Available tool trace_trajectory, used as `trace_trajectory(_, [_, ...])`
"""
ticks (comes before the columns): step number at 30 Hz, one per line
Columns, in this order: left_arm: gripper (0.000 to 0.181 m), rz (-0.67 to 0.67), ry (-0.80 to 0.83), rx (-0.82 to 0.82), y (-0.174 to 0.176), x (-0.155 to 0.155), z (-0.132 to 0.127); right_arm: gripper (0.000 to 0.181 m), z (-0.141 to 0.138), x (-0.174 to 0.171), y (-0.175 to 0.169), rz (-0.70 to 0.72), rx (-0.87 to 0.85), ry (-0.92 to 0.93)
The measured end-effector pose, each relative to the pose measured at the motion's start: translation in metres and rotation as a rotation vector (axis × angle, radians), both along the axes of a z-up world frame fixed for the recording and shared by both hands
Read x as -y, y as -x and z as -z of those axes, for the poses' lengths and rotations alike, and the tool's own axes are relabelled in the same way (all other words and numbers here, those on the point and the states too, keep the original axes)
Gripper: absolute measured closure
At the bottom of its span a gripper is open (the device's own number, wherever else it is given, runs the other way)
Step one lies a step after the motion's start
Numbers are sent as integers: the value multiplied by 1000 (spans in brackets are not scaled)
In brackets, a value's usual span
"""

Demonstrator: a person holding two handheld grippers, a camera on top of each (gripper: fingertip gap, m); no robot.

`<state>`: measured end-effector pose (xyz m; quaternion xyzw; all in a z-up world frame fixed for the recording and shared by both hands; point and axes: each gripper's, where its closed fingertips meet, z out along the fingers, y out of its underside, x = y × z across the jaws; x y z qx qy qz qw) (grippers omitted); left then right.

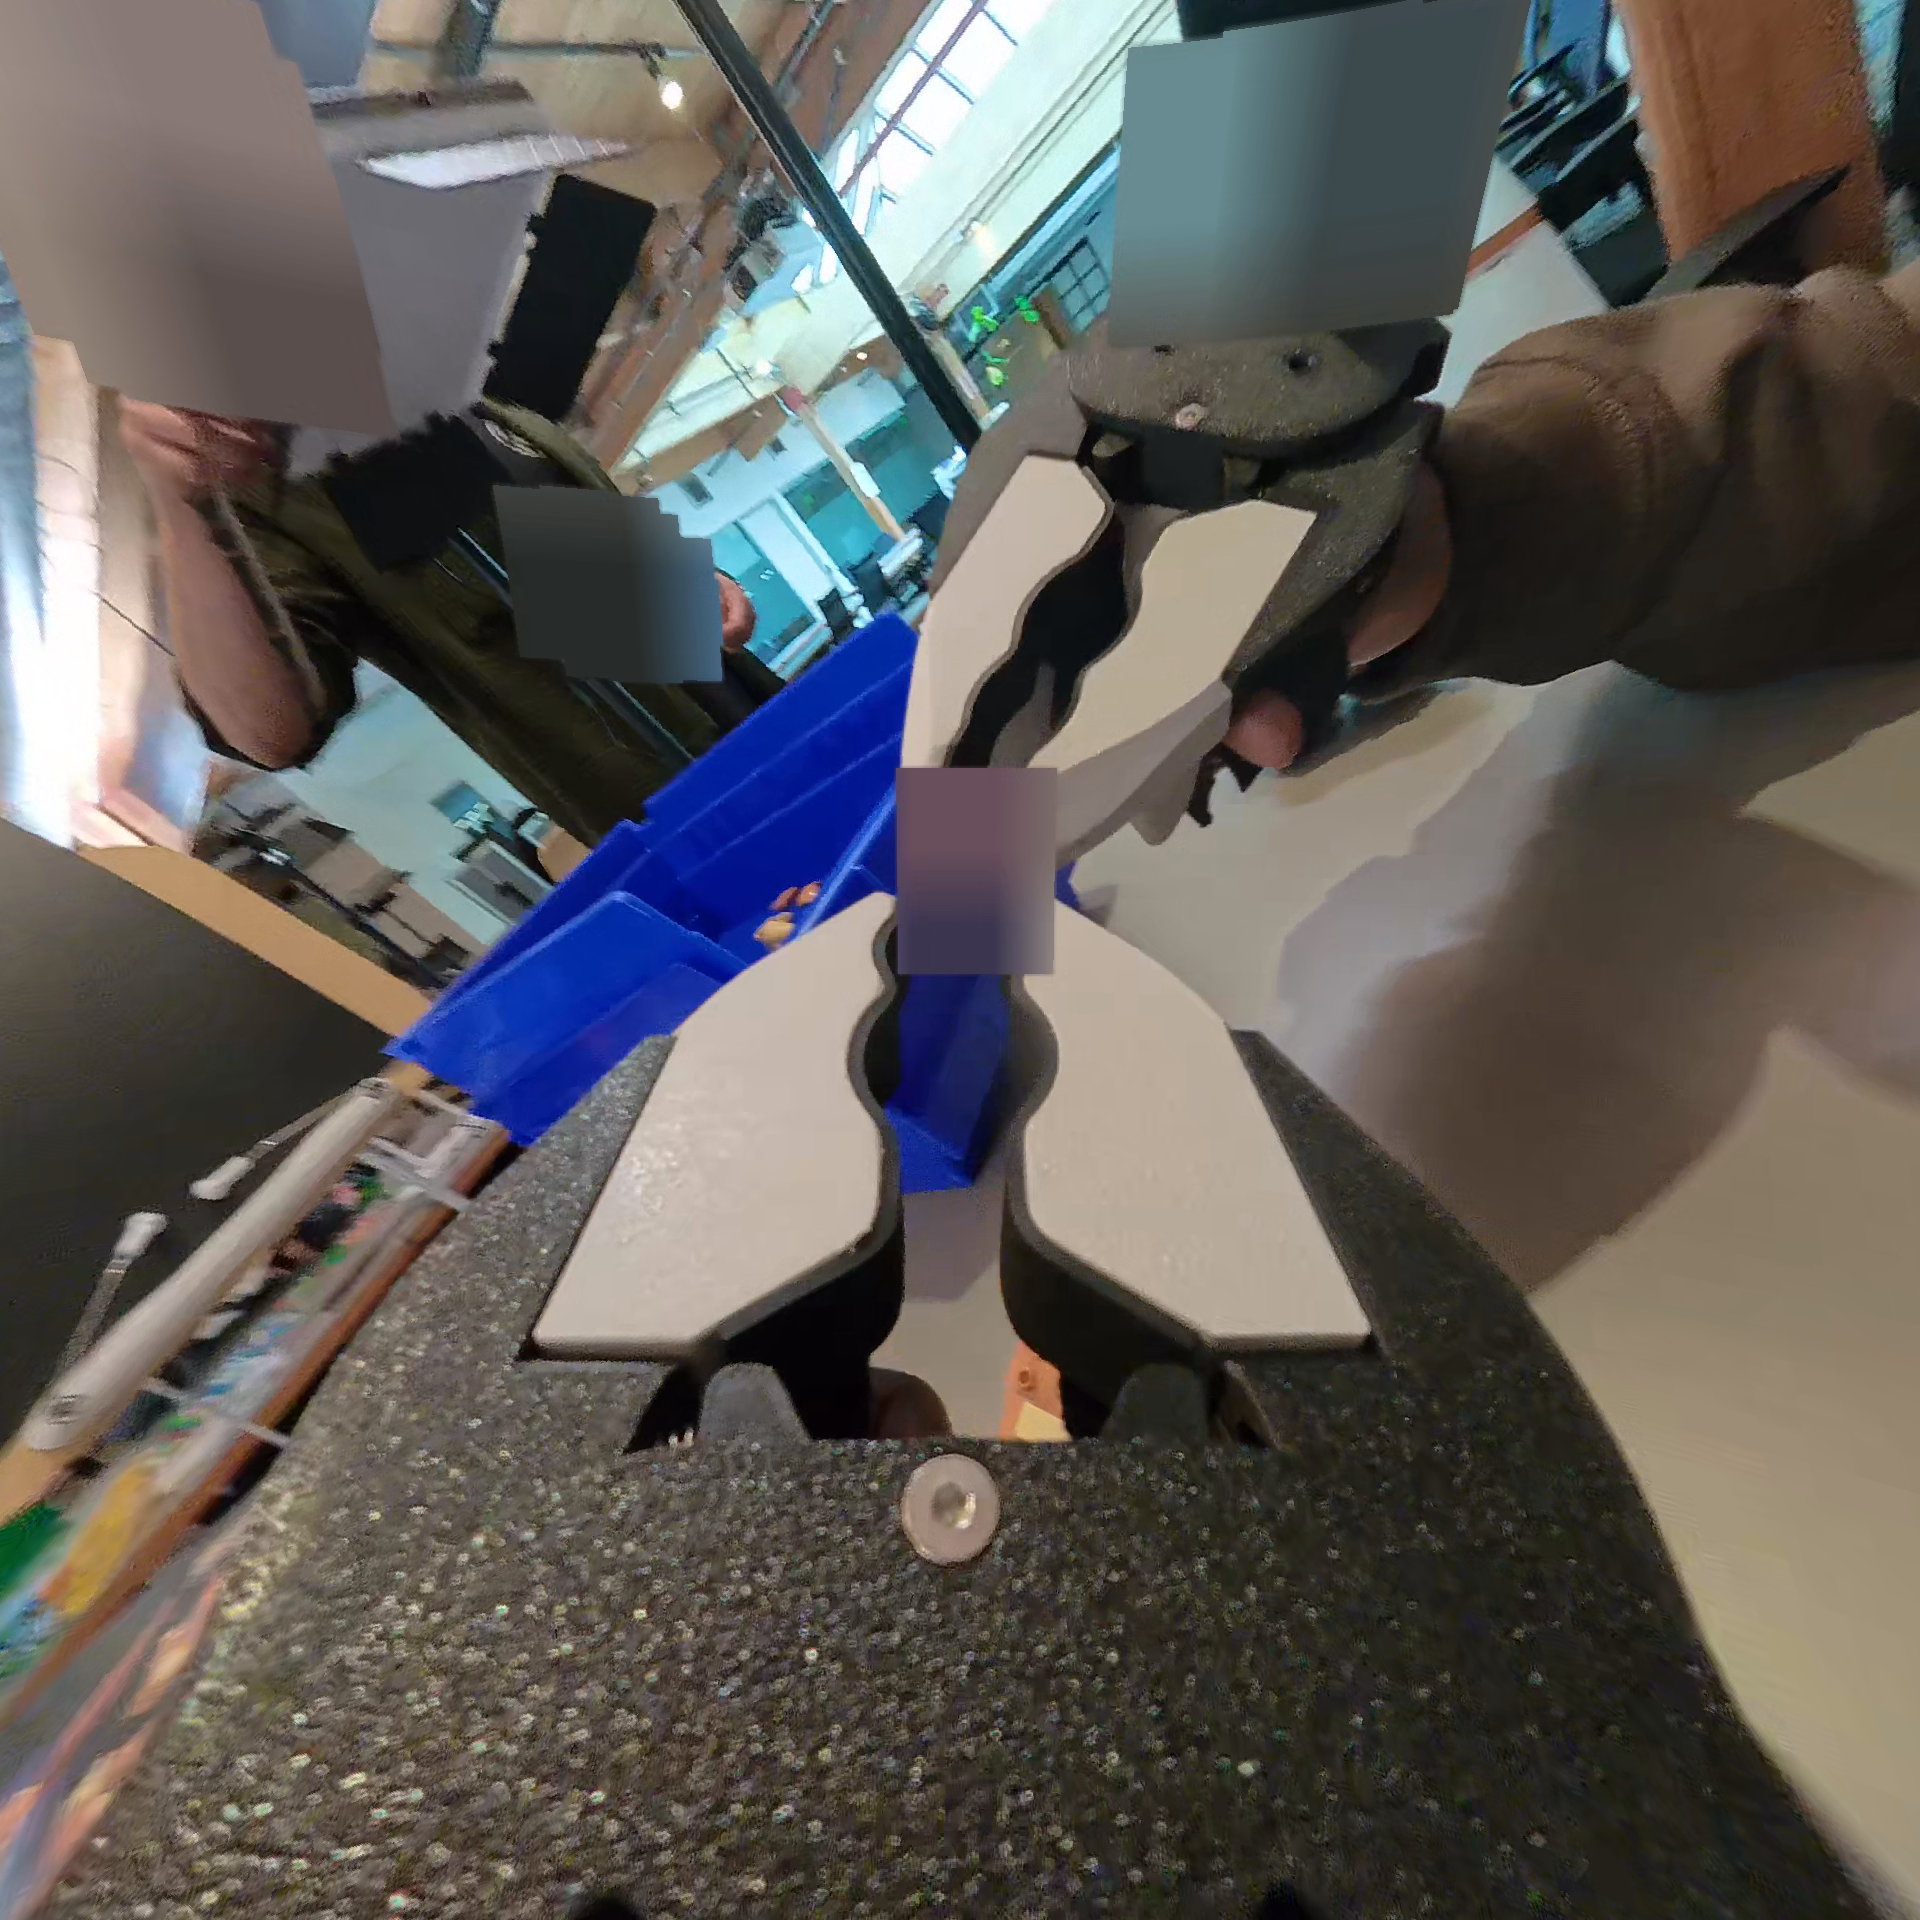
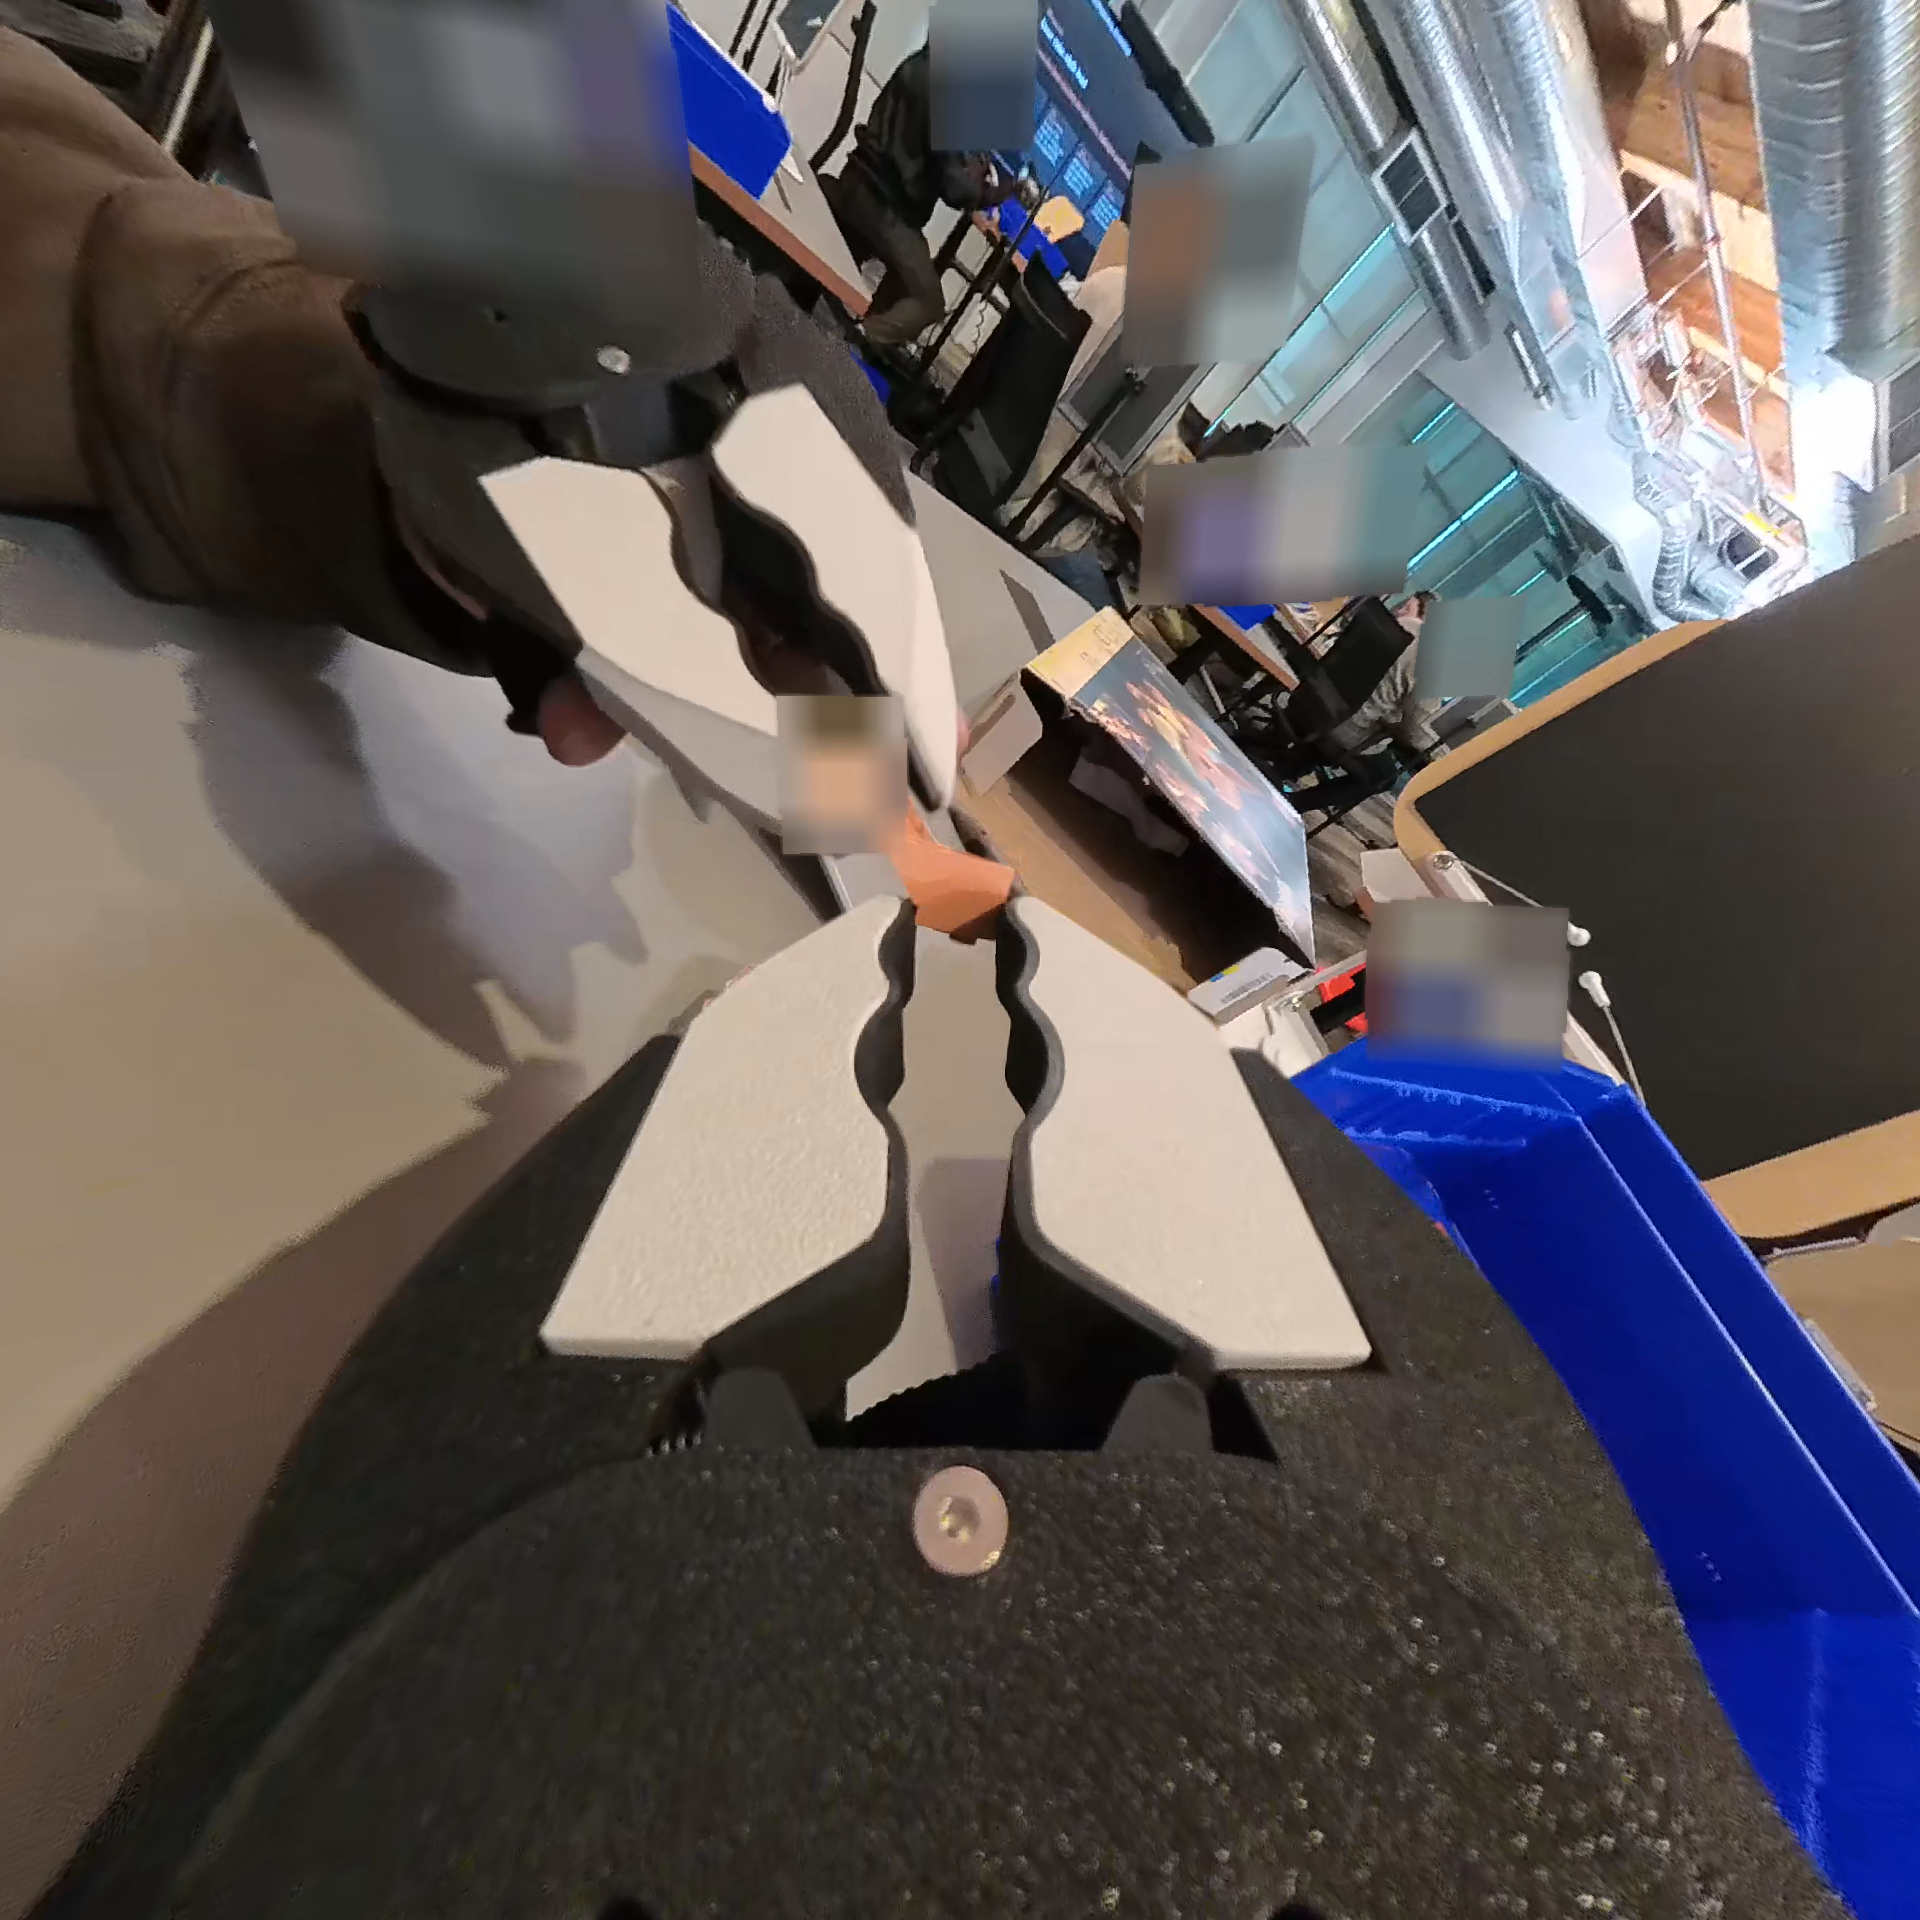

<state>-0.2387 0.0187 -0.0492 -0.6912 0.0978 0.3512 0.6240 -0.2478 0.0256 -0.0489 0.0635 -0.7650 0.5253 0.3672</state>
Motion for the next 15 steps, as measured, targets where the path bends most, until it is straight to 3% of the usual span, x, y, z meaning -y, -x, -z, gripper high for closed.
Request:
trace_trajectory(6, [167, -63, 76, -201, -3, -4, 6, 166, 4, 6, -4, -5, 32, -19])
trace_trajectory(15, [172, -64, 65, -183, -2, -3, 4, 166, 6, 8, -4, 11, 7, -45])
